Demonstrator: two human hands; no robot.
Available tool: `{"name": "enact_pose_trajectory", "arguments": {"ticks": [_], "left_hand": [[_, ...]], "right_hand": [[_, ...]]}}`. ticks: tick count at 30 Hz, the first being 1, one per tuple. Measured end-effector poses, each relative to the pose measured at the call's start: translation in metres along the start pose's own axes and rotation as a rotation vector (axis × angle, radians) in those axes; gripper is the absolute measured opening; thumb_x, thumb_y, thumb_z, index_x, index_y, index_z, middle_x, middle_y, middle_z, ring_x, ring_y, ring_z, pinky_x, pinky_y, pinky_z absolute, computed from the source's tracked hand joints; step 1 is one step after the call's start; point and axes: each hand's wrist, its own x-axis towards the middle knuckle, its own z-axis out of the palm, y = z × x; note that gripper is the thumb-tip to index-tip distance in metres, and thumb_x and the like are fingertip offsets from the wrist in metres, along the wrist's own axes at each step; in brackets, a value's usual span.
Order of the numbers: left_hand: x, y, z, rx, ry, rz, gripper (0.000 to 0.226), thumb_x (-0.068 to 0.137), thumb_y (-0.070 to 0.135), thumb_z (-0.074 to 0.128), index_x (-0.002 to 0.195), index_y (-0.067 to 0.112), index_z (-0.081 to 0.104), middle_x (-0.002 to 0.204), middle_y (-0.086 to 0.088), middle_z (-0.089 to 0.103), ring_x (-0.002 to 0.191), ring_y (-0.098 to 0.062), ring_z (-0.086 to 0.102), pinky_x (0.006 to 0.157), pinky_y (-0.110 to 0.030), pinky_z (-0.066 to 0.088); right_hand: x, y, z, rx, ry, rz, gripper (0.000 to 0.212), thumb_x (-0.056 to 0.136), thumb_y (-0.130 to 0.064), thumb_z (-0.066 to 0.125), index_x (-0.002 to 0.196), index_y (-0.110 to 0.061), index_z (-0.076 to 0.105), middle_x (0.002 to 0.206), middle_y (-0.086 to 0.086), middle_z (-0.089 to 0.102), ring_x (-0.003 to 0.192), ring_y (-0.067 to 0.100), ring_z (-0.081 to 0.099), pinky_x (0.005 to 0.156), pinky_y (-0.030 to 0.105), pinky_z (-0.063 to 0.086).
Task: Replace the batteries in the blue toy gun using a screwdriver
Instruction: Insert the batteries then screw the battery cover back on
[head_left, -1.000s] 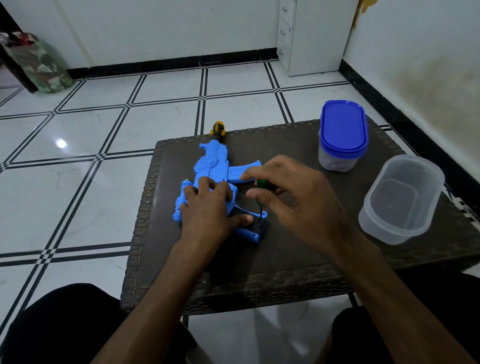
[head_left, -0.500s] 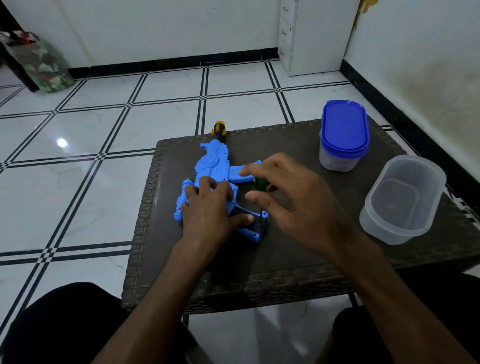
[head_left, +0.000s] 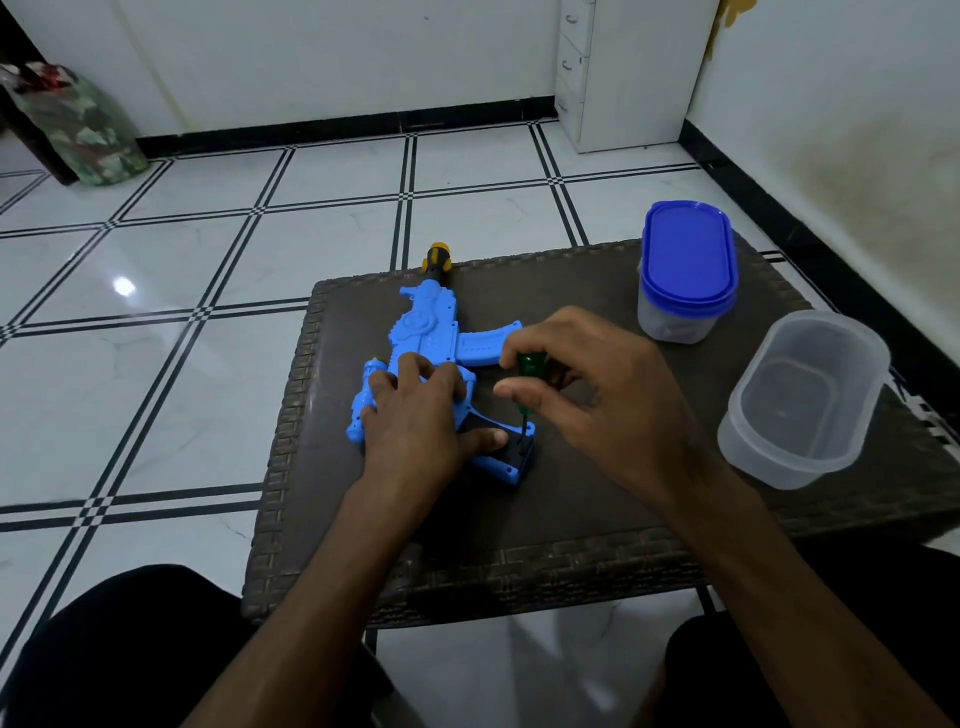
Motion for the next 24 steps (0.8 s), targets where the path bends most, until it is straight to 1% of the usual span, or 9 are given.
{"name": "enact_pose_trajectory", "arguments": {"ticks": [3, 6, 9, 12, 15, 18, 20, 21, 24], "left_hand": [[0.000, 0.000, 0.000, -0.013, 0.004, 0.002, 0.054, 0.069, 0.057, 0.076, 0.105, 0.024, 0.053, 0.124, 0.000, 0.036, 0.117, -0.028, 0.029, 0.099, -0.051, 0.038], [0.000, 0.000, -0.001, -0.009, -0.001, 0.011, 0.054, 0.068, 0.058, 0.076, 0.105, 0.025, 0.053, 0.123, 0.000, 0.036, 0.117, -0.028, 0.030, 0.099, -0.050, 0.038], [0.000, 0.000, -0.002, -0.008, -0.011, 0.011, 0.055, 0.068, 0.058, 0.076, 0.106, 0.025, 0.053, 0.123, 0.001, 0.037, 0.118, -0.028, 0.029, 0.100, -0.051, 0.038], [0.000, -0.002, -0.002, -0.001, -0.021, 0.021, 0.054, 0.068, 0.059, 0.075, 0.105, 0.027, 0.053, 0.123, 0.002, 0.038, 0.119, -0.028, 0.029, 0.100, -0.051, 0.038], [0.000, -0.004, -0.003, -0.007, -0.028, 0.034, 0.053, 0.069, 0.058, 0.075, 0.106, 0.028, 0.053, 0.124, 0.002, 0.038, 0.121, -0.029, 0.029, 0.100, -0.051, 0.039], [0.000, -0.006, -0.004, -0.002, -0.034, 0.055, 0.053, 0.070, 0.058, 0.075, 0.109, 0.029, 0.052, 0.126, 0.003, 0.038, 0.123, -0.028, 0.027, 0.101, -0.050, 0.038], [-0.002, -0.011, -0.004, -0.002, -0.036, 0.087, 0.058, 0.070, 0.059, 0.074, 0.115, 0.030, 0.052, 0.129, 0.005, 0.038, 0.123, -0.027, 0.027, 0.101, -0.046, 0.039], [-0.003, -0.015, -0.005, -0.003, -0.046, 0.110, 0.062, 0.070, 0.060, 0.074, 0.120, 0.031, 0.052, 0.131, 0.007, 0.037, 0.125, -0.026, 0.026, 0.102, -0.043, 0.039], [-0.009, -0.027, -0.010, 0.064, -0.095, 0.207, 0.079, 0.068, 0.056, 0.077, 0.137, 0.034, 0.046, 0.141, 0.012, 0.032, 0.131, -0.023, 0.024, 0.105, -0.040, 0.037]], "right_hand": [[-0.001, -0.001, -0.002, -0.005, 0.008, 0.029, 0.020, 0.090, -0.030, 0.069, 0.101, -0.014, 0.070, 0.093, -0.002, 0.063, 0.075, 0.010, 0.058, 0.067, 0.028, 0.051], [-0.004, -0.002, -0.013, 0.006, 0.033, 0.059, 0.023, 0.089, -0.032, 0.068, 0.102, -0.013, 0.070, 0.094, -0.002, 0.066, 0.079, 0.011, 0.062, 0.068, 0.026, 0.052], [-0.006, -0.005, -0.023, 0.029, 0.121, 0.099, 0.020, 0.089, -0.028, 0.069, 0.101, -0.012, 0.069, 0.094, 0.001, 0.067, 0.082, 0.010, 0.064, 0.068, 0.023, 0.055], [-0.010, -0.004, -0.028, 0.025, 0.225, 0.184, 0.015, 0.089, -0.025, 0.071, 0.097, -0.012, 0.066, 0.093, 0.000, 0.066, 0.082, 0.010, 0.065, 0.066, 0.024, 0.057], [-0.019, 0.001, -0.030, -0.086, 0.292, 0.269, 0.016, 0.089, -0.025, 0.070, 0.094, -0.012, 0.063, 0.091, 0.001, 0.064, 0.081, 0.014, 0.065, 0.065, 0.031, 0.059], [-0.031, 0.011, -0.027, -0.237, 0.324, 0.332, 0.016, 0.087, -0.019, 0.073, 0.089, -0.011, 0.059, 0.088, 0.002, 0.061, 0.075, 0.016, 0.061, 0.061, 0.032, 0.058], [-0.039, 0.020, -0.020, -0.299, 0.317, 0.381, 0.018, 0.085, -0.014, 0.075, 0.084, -0.011, 0.058, 0.086, 0.001, 0.058, 0.072, 0.015, 0.057, 0.059, 0.029, 0.055], [-0.042, 0.024, -0.015, -0.314, 0.313, 0.403, 0.020, 0.083, -0.012, 0.077, 0.082, -0.011, 0.057, 0.085, 0.001, 0.057, 0.071, 0.013, 0.056, 0.058, 0.025, 0.054], [-0.051, 0.034, -0.003, -0.329, 0.286, 0.471, 0.024, 0.080, -0.005, 0.078, 0.079, -0.013, 0.055, 0.086, 0.000, 0.055, 0.069, 0.010, 0.053, 0.058, 0.009, 0.042]]}}
